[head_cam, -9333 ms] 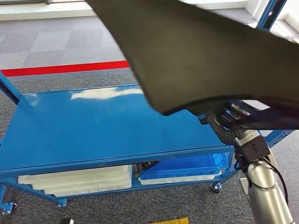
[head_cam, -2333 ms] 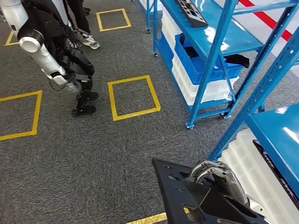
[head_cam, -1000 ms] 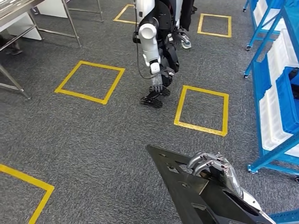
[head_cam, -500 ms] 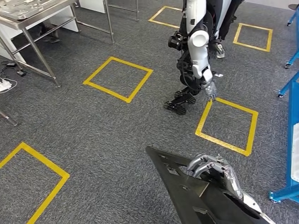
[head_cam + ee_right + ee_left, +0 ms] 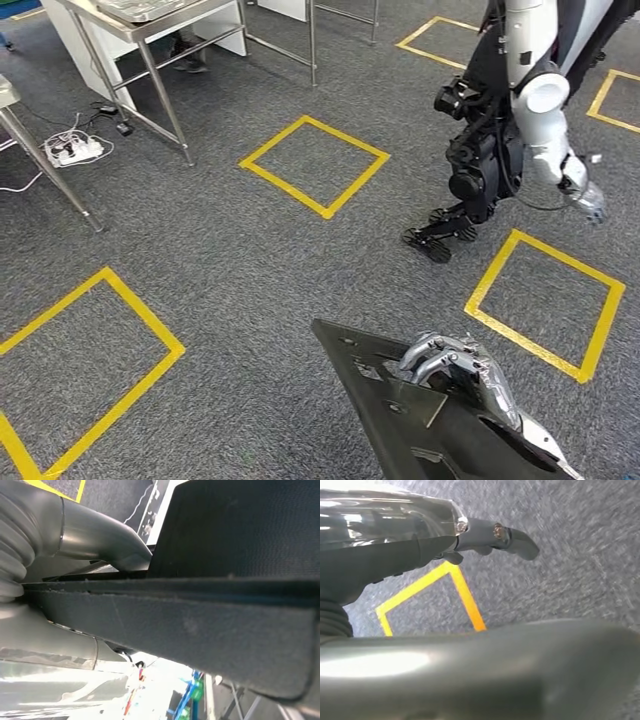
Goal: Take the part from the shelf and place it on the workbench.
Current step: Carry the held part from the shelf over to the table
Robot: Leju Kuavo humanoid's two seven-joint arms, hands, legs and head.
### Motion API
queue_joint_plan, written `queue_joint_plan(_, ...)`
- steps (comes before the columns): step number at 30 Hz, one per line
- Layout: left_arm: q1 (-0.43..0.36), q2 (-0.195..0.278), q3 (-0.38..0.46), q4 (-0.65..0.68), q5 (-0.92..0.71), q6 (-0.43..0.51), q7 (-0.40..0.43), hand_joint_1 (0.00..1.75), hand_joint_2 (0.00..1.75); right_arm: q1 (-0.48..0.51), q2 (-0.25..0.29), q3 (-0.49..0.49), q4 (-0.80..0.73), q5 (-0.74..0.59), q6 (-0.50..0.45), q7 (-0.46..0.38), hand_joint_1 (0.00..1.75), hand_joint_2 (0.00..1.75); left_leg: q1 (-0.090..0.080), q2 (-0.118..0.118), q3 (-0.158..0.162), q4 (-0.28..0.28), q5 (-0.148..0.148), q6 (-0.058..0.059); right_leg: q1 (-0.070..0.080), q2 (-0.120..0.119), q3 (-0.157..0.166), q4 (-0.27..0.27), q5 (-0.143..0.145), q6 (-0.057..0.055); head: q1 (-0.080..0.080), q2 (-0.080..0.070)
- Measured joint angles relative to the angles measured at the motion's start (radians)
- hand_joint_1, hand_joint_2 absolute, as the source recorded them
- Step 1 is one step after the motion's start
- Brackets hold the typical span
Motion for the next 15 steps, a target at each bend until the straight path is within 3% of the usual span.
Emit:
queue_joint_plan(1, -0.002, 0.000, 0.000, 0.000, 0.000, -0.002, -0.001, 0.00, 1.75, -0.001, -0.001, 0.000, -0.001, 0.001, 0.000, 0.000, 1.75, 1.75, -0.006, 0.011, 0.005, -0.012, -0.005, 0.006, 0.002, -0.009, 0.004, -0.001, -0.004, 0.006, 0.000, 0.000)
queue_joint_plan(3, -0.001, 0.000, 0.000, 0.000, 0.001, -0.004, -0.002, 0.00, 1.75, -0.005, -0.002, 0.001, -0.003, 0.002, 0.001, 0.000, 1.75, 1.75, -0.009, -0.004, 0.007, -0.018, -0.008, 0.019, 0.000, -0.024, 0.014, -0.006, -0.010, 0.017, 0.000, 0.000)
queue_joint_plan(4, 0.000, 0.000, 0.000, 0.000, 0.002, -0.005, -0.003, 0.00, 1.75, -0.008, -0.003, 0.001, -0.003, 0.001, 0.002, 0.000, 1.75, 1.75, -0.008, -0.014, 0.010, -0.022, -0.008, 0.025, -0.002, -0.012, 0.018, -0.003, -0.017, 0.023, 0.000, 0.000)
queue_joint_plan(6, -0.004, -0.001, 0.000, 0.000, 0.006, -0.009, -0.004, 0.00, 1.75, -0.012, -0.007, 0.000, -0.004, -0.004, 0.005, 0.000, 1.75, 1.75, -0.001, -0.035, 0.019, -0.031, -0.006, 0.038, -0.005, 0.042, -0.001, 0.051, -0.052, 0.027, 0.001, 0.000)
queue_joint_plan(7, -0.007, -0.002, 0.000, 0.000, 0.008, -0.011, -0.005, 0.00, 1.75, -0.012, -0.009, -0.001, -0.003, -0.007, 0.008, 0.000, 1.75, 1.75, -0.001, -0.046, 0.021, -0.032, -0.007, 0.042, -0.004, 0.071, -0.030, 0.106, -0.078, 0.026, 0.001, 0.000)
queue_joint_plan(9, -0.011, -0.004, 0.001, 0.000, 0.015, -0.013, -0.008, 0.00, 1.75, -0.011, -0.012, -0.004, 0.000, -0.012, 0.017, 0.000, 1.75, 1.75, -0.001, -0.073, 0.023, -0.032, -0.009, 0.047, -0.003, 0.090, -0.104, 0.229, -0.118, 0.025, 0.002, 0.000)
queue_joint_plan(10, -0.011, -0.006, 0.002, 0.000, 0.019, -0.015, -0.010, 0.00, 1.75, -0.011, -0.012, -0.006, 0.001, -0.013, 0.022, 0.000, 1.75, 1.75, -0.002, -0.087, 0.025, -0.032, -0.010, 0.048, -0.003, 0.092, -0.129, 0.259, -0.114, 0.025, 0.002, 0.000)
queue_joint_plan(11, -0.011, -0.008, 0.003, 0.000, 0.023, -0.017, -0.011, 0.00, 1.75, -0.012, -0.012, -0.008, 0.001, -0.014, 0.027, 0.000, 1.75, 1.75, -0.002, -0.102, 0.029, -0.032, -0.012, 0.048, -0.002, 0.094, -0.137, 0.253, -0.090, 0.024, 0.002, 0.000)
queue_joint_plan(13, -0.010, -0.013, 0.004, 0.000, 0.029, -0.020, -0.014, 0.00, 1.75, -0.013, -0.012, -0.012, 0.001, -0.014, 0.034, 0.000, 1.75, 1.75, -0.001, -0.133, 0.037, -0.031, -0.016, 0.044, -0.002, 0.115, -0.107, 0.144, -0.004, 0.021, 0.002, 0.000)
queue_joint_plan(15, -0.011, -0.019, 0.005, 0.000, 0.032, -0.021, -0.015, 0.00, 1.75, -0.015, -0.012, -0.018, 0.002, -0.014, 0.039, 0.000, 1.75, 1.75, 0.000, -0.160, 0.039, -0.028, -0.020, 0.037, -0.003, 0.158, -0.069, 0.039, 0.046, 0.015, 0.002, 0.000)
